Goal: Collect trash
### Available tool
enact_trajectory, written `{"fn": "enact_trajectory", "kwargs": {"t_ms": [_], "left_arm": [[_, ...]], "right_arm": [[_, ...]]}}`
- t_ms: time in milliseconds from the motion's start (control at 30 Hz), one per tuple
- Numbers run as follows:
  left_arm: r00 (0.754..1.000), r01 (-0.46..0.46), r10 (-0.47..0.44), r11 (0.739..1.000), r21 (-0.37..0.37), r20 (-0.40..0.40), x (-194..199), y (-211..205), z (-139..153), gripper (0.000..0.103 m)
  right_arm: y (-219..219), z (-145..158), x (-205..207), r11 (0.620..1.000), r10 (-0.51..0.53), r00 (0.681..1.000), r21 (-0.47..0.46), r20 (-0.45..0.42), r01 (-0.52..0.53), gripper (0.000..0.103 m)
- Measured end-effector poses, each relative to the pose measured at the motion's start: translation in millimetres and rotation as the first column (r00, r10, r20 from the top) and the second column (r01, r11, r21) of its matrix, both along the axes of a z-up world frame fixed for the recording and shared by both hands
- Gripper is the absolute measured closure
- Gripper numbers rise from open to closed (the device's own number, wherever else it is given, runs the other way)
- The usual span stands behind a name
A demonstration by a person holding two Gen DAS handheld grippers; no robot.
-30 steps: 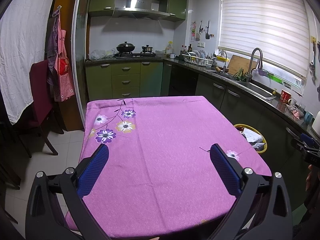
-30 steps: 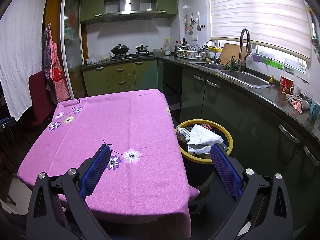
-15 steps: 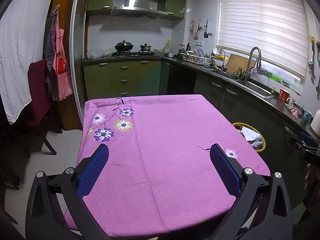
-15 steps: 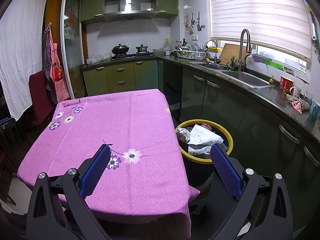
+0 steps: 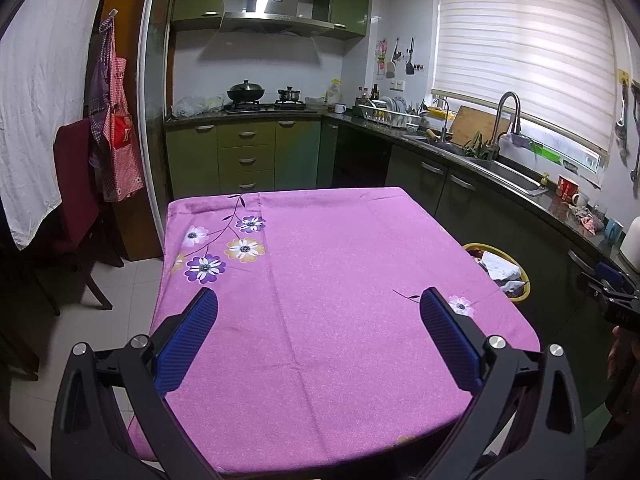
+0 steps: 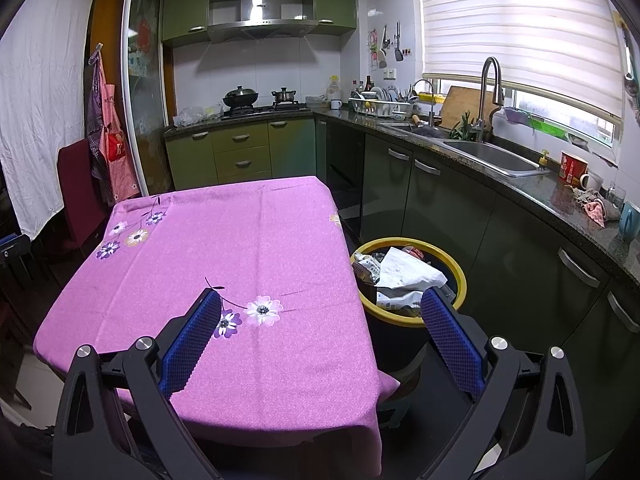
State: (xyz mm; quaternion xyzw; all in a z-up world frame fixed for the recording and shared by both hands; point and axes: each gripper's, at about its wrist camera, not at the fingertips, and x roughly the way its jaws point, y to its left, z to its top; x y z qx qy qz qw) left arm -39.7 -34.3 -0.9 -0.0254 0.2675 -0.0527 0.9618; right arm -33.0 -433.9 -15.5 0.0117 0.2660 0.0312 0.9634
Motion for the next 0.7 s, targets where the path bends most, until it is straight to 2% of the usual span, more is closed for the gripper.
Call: {"fn": "enact_trajectory", "kwargs": {"t_ms": [300, 567, 700], "left_arm": [[1.000, 0.009, -0.009, 1.000, -0.014, 0.018, 2.6, 2.9, 1.3, 0.007], [0.999, -0.001, 0.002, 1.000, 0.003, -0.037, 15.5, 3.8, -3.2, 0.007], [0.998, -0.026, 0.027, 1.000, 0.009, -0.050, 29.7, 10.0, -9.1, 0.007]], "right_arm": [[-0.1, -0.6, 0.2, 1.000, 0.000, 1.000, -0.001, -0.002, 0.000, 0.005], [-0.9, -3.5, 2.0, 1.000, 0.001, 1.000, -0.001, -0.005, -0.001, 0.005], [0.4, -8.3, 17.2, 1.000, 0.029, 0.999, 0.000, -0.014, -0.029, 0.005]]}}
